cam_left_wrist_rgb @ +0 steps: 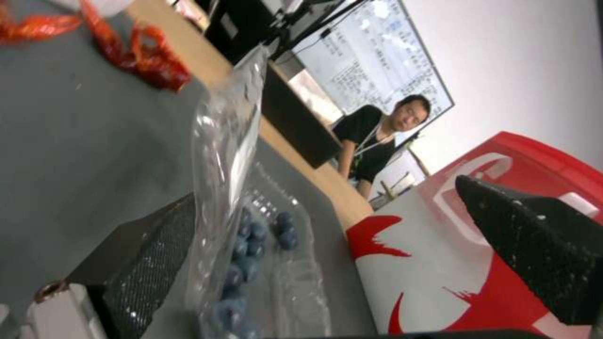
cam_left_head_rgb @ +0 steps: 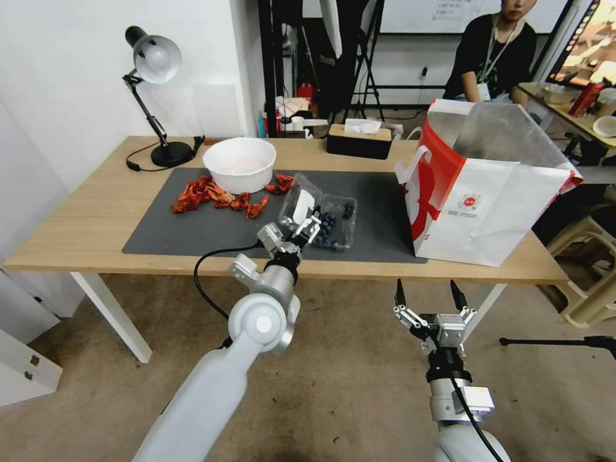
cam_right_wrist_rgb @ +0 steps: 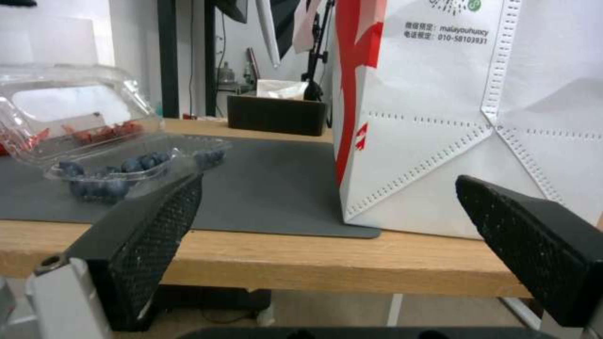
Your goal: Close the takeout container lid, then place the container into the takeout bag.
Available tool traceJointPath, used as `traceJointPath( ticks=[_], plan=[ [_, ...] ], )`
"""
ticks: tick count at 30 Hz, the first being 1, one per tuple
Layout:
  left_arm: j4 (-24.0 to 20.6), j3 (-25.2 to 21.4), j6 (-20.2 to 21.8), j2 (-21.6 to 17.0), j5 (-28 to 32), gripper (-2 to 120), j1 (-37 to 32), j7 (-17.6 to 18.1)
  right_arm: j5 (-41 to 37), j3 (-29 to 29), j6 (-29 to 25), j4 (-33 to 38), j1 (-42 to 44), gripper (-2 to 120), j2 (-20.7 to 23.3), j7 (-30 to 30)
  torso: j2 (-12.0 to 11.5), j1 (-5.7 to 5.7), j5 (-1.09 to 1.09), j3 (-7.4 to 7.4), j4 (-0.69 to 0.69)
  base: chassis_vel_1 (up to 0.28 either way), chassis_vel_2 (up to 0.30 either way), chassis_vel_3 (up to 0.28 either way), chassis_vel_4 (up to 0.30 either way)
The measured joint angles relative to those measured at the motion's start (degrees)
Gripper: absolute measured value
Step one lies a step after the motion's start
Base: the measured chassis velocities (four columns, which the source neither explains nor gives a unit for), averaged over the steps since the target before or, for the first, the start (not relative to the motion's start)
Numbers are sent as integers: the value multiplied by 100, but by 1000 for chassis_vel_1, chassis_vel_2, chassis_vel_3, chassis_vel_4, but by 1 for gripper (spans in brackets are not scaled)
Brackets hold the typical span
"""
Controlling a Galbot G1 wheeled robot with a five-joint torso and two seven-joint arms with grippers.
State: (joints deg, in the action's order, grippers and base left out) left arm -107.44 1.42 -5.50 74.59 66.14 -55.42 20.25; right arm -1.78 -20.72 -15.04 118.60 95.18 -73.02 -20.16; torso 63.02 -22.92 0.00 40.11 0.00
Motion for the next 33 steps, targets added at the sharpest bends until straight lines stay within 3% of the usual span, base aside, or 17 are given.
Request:
traceJointPath(
  ticks=[12,27,33],
  plan=[
    [-54,42,-51,-45,449,100,229,-33,34,-8,-15,-8,21,100,-16,1,0,0,0,0,0,0,0,0,0],
    [-165,57,112,68,1702,100,561,360,62,-68,-30,-22,53,100,-58,-9,0,0,0,0,0,0,0,0,0],
    [2,26,197,108,2188,93,736,633,95,-67,-31,-23,75,100,-94,-14,0,0,0,0,0,0,0,0,0]
  ],
)
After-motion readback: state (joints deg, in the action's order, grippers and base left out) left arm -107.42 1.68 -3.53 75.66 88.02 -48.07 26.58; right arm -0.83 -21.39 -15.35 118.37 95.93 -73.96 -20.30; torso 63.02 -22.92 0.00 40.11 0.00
